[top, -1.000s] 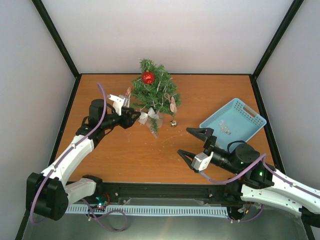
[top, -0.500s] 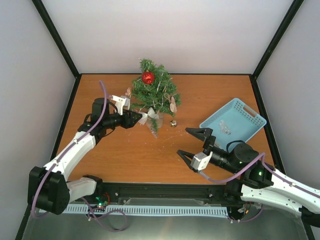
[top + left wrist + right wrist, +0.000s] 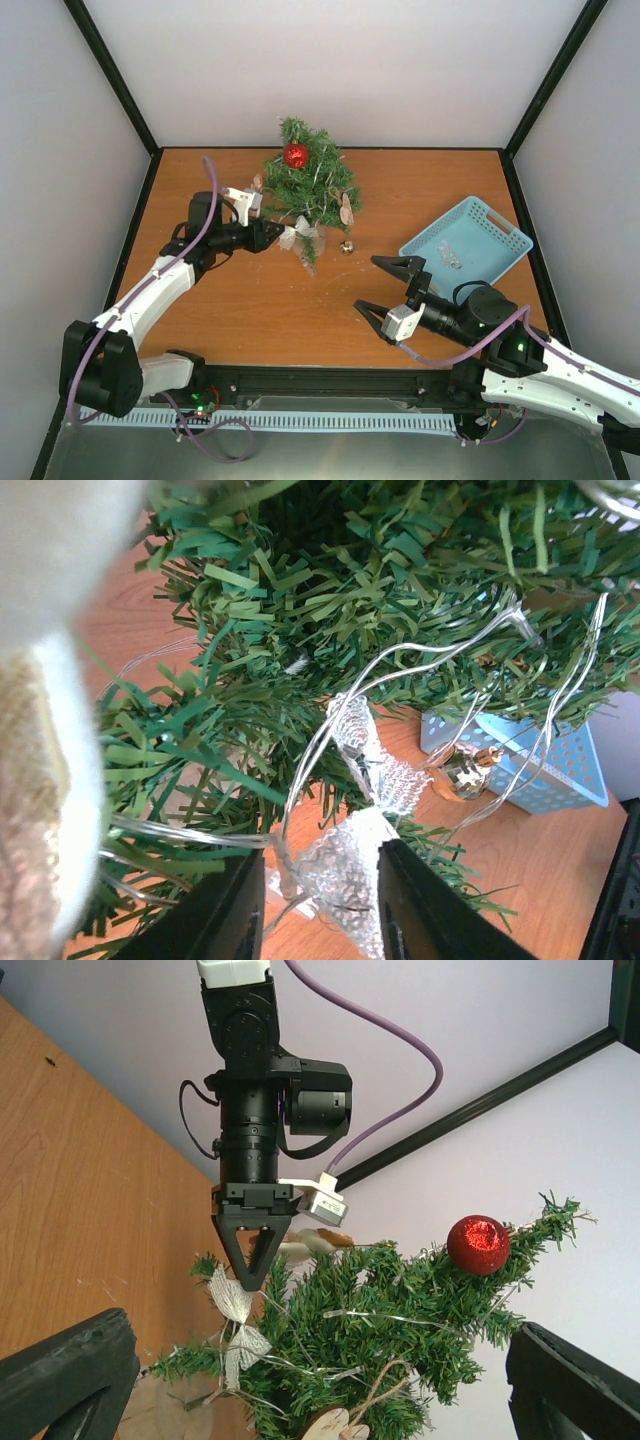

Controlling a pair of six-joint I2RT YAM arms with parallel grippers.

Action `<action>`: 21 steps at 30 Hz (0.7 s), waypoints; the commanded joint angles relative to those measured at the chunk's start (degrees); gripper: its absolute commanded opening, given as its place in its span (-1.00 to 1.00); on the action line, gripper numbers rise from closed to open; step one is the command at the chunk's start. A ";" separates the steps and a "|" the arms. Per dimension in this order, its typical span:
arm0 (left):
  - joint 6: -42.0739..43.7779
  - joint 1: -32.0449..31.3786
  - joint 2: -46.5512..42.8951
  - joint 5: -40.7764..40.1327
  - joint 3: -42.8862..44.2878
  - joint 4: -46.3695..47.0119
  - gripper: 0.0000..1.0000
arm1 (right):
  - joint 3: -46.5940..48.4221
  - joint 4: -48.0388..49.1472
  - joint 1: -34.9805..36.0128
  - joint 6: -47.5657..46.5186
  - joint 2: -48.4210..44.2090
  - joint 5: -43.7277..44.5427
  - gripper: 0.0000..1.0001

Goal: Decorate the small christmas tree
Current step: Hang the decoration item on the Christmas tree.

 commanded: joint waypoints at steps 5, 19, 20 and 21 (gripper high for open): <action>1.96 -0.70 -0.59 1.25 2.17 2.30 -0.86 | 0.95 0.33 0.45 0.31 -0.40 -0.03 1.00; 13.47 -0.97 -6.05 1.77 -1.71 10.56 -0.99 | 0.86 0.41 0.47 0.35 -0.35 0.04 1.00; 14.39 -0.97 -5.85 1.51 -1.53 10.90 -0.99 | 0.86 0.38 0.47 0.35 -0.44 -0.02 1.00; 15.20 -0.97 -5.60 1.39 -1.44 11.40 -0.99 | 0.86 0.39 0.44 0.43 -0.44 0.04 1.00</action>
